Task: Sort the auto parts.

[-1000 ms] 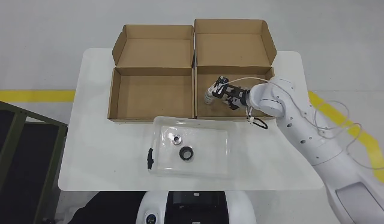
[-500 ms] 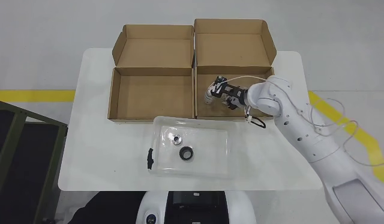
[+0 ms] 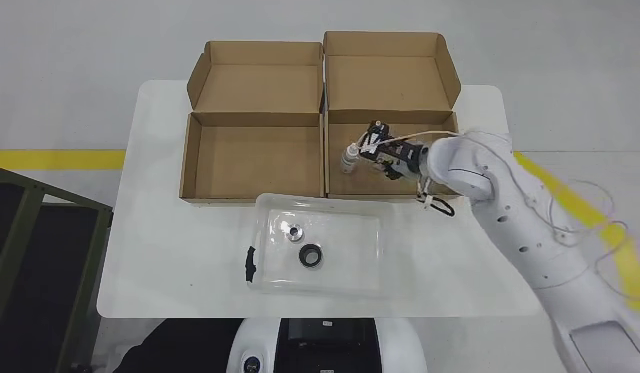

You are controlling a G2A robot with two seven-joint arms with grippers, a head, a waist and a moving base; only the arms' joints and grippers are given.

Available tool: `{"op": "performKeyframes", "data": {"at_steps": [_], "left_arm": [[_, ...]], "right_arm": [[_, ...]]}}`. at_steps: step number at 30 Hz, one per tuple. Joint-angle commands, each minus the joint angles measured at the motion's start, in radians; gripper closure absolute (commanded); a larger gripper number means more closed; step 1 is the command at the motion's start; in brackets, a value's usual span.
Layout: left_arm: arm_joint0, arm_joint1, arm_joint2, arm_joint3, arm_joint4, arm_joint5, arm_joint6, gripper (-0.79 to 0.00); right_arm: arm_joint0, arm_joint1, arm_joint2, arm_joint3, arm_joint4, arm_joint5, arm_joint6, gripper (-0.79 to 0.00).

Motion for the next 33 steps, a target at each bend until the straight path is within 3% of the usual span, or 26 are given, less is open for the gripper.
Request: {"op": "performKeyframes", "data": {"at_steps": [1, 14, 20, 33], "left_arm": [[0.000, 0.000, 0.000, 0.000, 0.000, 0.000, 0.000, -0.785], [0.000, 0.000, 0.000, 0.000, 0.000, 0.000, 0.000, -0.785], [0.000, 0.000, 0.000, 0.000, 0.000, 0.000, 0.000, -0.785], [0.000, 0.000, 0.000, 0.000, 0.000, 0.000, 0.000, -0.785]], "right_arm": [[-0.035, 0.012, 0.040, -0.062, 0.014, -0.014, 0.005, -0.292], [-0.273, 0.065, 0.163, -0.378, 0.078, -0.125, 0.003, -0.320], [-0.327, 0.072, 0.127, -0.451, 0.040, -0.162, 0.006, -0.336], [-0.356, 0.066, -0.014, -0.433, -0.076, -0.197, -0.025, -0.369]]}}
